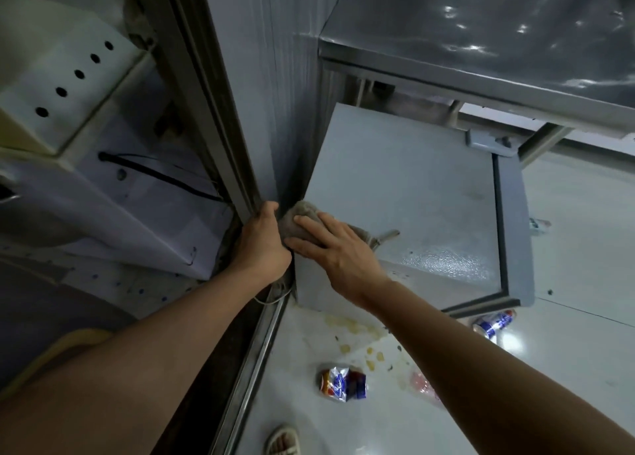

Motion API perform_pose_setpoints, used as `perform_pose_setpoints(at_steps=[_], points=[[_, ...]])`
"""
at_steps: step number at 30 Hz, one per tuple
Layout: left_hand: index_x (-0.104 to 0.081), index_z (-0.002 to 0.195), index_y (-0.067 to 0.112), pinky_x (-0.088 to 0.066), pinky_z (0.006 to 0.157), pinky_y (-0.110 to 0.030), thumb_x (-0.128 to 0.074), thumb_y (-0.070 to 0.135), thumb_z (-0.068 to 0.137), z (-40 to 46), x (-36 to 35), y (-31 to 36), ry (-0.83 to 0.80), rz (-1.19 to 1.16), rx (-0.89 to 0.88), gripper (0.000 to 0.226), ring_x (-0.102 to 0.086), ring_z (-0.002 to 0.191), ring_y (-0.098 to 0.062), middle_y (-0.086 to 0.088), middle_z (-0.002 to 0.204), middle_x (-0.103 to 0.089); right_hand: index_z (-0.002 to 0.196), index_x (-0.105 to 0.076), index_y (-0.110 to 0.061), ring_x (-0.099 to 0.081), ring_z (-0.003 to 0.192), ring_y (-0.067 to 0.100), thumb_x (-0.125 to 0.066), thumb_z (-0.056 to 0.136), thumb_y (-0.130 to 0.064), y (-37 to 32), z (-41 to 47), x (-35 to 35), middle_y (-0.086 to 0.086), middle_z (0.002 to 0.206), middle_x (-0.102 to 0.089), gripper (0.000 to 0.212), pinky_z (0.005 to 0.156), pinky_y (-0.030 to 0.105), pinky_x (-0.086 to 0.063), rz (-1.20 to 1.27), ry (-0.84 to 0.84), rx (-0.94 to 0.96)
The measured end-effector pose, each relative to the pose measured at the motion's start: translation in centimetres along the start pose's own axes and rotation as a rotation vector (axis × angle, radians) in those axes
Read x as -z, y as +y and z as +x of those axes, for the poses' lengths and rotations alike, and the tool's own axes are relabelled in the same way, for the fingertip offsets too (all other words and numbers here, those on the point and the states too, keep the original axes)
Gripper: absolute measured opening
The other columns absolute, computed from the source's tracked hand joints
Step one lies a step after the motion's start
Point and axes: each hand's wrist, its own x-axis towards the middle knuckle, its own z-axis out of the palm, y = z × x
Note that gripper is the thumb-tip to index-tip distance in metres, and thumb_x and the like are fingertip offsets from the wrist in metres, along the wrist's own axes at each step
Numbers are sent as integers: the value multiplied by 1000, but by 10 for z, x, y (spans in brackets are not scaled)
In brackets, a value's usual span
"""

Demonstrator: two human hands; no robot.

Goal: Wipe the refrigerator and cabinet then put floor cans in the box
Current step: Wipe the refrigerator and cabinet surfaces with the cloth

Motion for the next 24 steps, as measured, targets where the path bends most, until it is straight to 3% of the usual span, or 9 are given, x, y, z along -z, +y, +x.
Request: perform_pose_setpoints(at_steps=[3,7,11,14,17,24], points=[[-35,137,14,-42,100,-40,-63,6,79,-5,-9,17,16,41,-84,65,-46,123,-29,-11,137,-46,147,-28,-30,-16,145,32,-32,90,-6,13,-25,-4,1,158,-17,63,117,42,-16,78,68,-125],[-43,132,9,-43,100,-37,-59,2,77,-7,-31,38,-16,102,-194,57,-47,121,-31,-15,133,-50,148,-29,-27,-20,143,33,-18,86,-14,37,-59,-5,3,157,-21,64,115,43,-22,84,104,-226],[-45,132,8,-33,107,-37,-60,3,75,-12,-55,55,-39,209,-222,59,-38,126,-33,-16,132,-44,144,-39,-20,-30,139,36,-24,87,-11,56,-91,-6,9,152,-32,60,110,45,-31,105,173,-309],[-48,127,10,-37,102,-41,-60,2,72,-19,-71,68,-50,262,-233,56,-37,122,-33,-14,127,-42,146,-36,-20,-27,141,34,-41,89,-3,75,-122,-11,9,154,-29,59,114,41,-23,60,201,-389],[-50,123,14,-37,99,-43,-59,4,71,-27,-87,85,-44,321,-261,53,-38,120,-33,-10,125,-42,149,-26,-22,-17,145,31,-41,91,-7,94,-159,-11,7,158,-18,61,114,35,-10,32,181,-501],[-50,124,17,-38,101,-42,-59,9,75,-40,-131,135,-83,333,-371,50,-36,126,-29,-5,132,-43,151,-15,-20,-4,147,25,-42,95,-10,118,-216,-6,4,160,-2,63,116,40,-26,92,157,-682]])
